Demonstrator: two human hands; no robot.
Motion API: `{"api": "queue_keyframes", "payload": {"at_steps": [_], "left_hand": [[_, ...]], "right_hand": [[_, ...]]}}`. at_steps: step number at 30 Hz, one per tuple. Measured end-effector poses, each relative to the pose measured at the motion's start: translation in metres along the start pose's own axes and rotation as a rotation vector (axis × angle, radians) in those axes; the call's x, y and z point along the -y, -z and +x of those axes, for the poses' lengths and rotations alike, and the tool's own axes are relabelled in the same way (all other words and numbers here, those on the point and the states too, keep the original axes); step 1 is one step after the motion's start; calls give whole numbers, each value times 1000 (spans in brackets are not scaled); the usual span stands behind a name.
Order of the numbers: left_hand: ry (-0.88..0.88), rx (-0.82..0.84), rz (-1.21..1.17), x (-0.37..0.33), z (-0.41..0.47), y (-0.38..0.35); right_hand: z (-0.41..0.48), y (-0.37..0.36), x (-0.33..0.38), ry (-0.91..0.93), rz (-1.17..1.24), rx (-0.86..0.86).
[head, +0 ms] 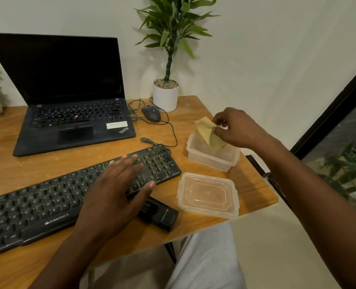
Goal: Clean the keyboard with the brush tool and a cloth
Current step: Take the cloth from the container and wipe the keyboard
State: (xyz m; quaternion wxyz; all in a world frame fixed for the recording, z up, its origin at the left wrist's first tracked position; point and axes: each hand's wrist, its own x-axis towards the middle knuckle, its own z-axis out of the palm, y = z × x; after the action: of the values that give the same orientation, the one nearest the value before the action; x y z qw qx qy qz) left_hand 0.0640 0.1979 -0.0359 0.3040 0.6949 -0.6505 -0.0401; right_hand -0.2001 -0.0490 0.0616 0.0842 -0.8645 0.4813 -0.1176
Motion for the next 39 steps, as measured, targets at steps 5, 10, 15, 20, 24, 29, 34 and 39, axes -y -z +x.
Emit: {"api": "queue_keyframes", "payload": {"at_steps": [5,10,15,20,24,29,34,39], "left_hand": [[69,-63,-20,12,-16,17],[154,-135,-10,32,-38,39],[242,-213,23,64,-70,66],[340,-313,100,97,-116,91],[451,-346,97,120,-150,101],[536,-348,58,133,-167,102],[531,-372,-7,136,-168,97],[474,-365,-27,136,-171,96]], "right_hand": [[-7,24,28,-34,325,11],[-10,23,77,-30,646,123],[-12,-9,138,-84,994,362],[-21,-53,199,-39,1086,570],[-25,-76,245,172,826,471],[-25,-96,303,444,501,183],[-38,-136,359,784,141,-4],[-57,-180,394,918,-11,244]]}}
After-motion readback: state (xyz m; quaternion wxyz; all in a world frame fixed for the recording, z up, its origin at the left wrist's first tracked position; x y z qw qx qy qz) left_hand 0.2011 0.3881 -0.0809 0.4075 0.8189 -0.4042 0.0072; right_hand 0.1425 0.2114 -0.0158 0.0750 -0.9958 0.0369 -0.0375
